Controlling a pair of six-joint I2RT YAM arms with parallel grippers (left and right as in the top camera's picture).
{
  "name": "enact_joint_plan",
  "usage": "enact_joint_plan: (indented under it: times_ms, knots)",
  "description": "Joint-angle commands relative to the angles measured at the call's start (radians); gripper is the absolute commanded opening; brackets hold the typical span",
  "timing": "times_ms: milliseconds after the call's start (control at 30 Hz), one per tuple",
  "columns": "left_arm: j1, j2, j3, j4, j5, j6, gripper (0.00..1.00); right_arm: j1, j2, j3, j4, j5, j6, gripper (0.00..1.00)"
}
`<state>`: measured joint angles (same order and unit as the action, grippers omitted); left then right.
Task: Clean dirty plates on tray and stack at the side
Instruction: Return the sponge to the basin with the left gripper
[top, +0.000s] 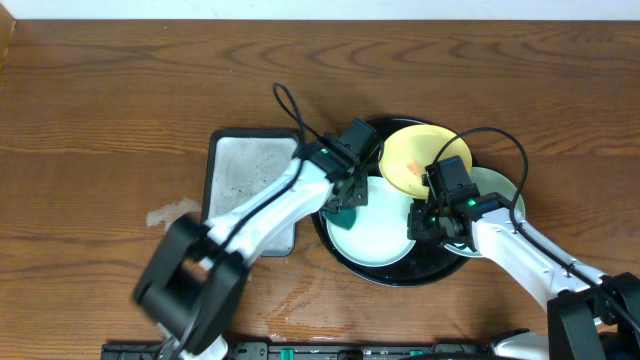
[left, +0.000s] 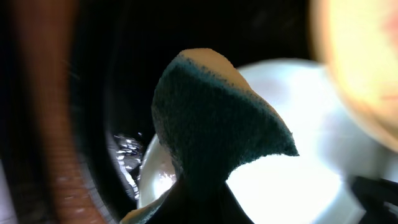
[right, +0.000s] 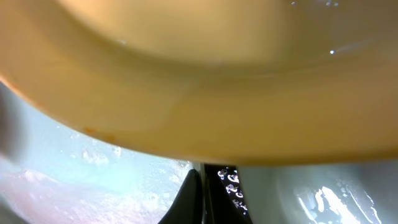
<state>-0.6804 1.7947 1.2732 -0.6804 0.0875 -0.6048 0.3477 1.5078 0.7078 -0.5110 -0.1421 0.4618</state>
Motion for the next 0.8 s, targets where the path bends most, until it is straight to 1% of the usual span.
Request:
enact_joint_plan:
  times_ms: [0, 67, 167, 233, 300, 400, 433, 500, 533, 567, 600, 667, 767]
  knots:
    - [0.011, -0.137, 0.002, -0.001, -0.097, 0.037, 0.08, 0.006, 0.011, -0.006, -0.009, 0.04, -0.049, 0.01]
    - [0.037, -0.212, 0.002, -0.013, -0.097, 0.052, 0.07, 0.007, 0.011, -0.006, -0.008, 0.04, -0.07, 0.01]
    - [0.104, -0.27, 0.002, -0.077, -0.097, 0.09, 0.07, 0.008, 0.011, -0.011, -0.008, 0.021, -0.114, 0.16]
    - [0.161, -0.275, 0.001, -0.134, -0.097, 0.119, 0.08, 0.008, 0.011, -0.025, 0.003, 0.01, -0.128, 0.2]
    - [0.223, -0.269, -0.011, -0.176, -0.097, 0.15, 0.07, 0.008, 0.011, -0.046, 0.032, 0.01, -0.127, 0.2]
    - [0.306, -0.257, -0.055, -0.184, -0.097, 0.186, 0.08, 0.008, 0.011, -0.074, 0.075, -0.018, -0.126, 0.19]
    - [0.331, -0.252, -0.076, -0.177, -0.096, 0.192, 0.1, 0.008, 0.011, -0.076, 0.081, -0.036, -0.126, 0.15]
    - [0.373, -0.238, -0.112, -0.166, -0.096, 0.203, 0.14, 0.008, 0.011, -0.076, 0.085, -0.075, -0.127, 0.01]
    - [0.394, -0.228, -0.13, -0.159, -0.096, 0.207, 0.17, 0.008, 0.011, -0.076, 0.087, -0.084, -0.126, 0.01]
    - [0.407, -0.22, -0.145, -0.152, -0.096, 0.209, 0.17, 0.008, 0.011, -0.076, 0.089, -0.084, -0.126, 0.01]
    - [0.419, -0.216, -0.158, -0.147, -0.096, 0.209, 0.25, 0.007, 0.011, -0.075, 0.089, -0.084, -0.126, 0.01]
    - [0.441, -0.213, -0.168, -0.148, -0.077, 0.223, 0.34, 0.007, 0.005, -0.066, 0.082, -0.084, -0.126, 0.01]
    - [0.466, -0.241, -0.153, -0.156, 0.012, 0.261, 0.47, 0.008, -0.028, -0.029, 0.026, -0.069, -0.126, 0.01]
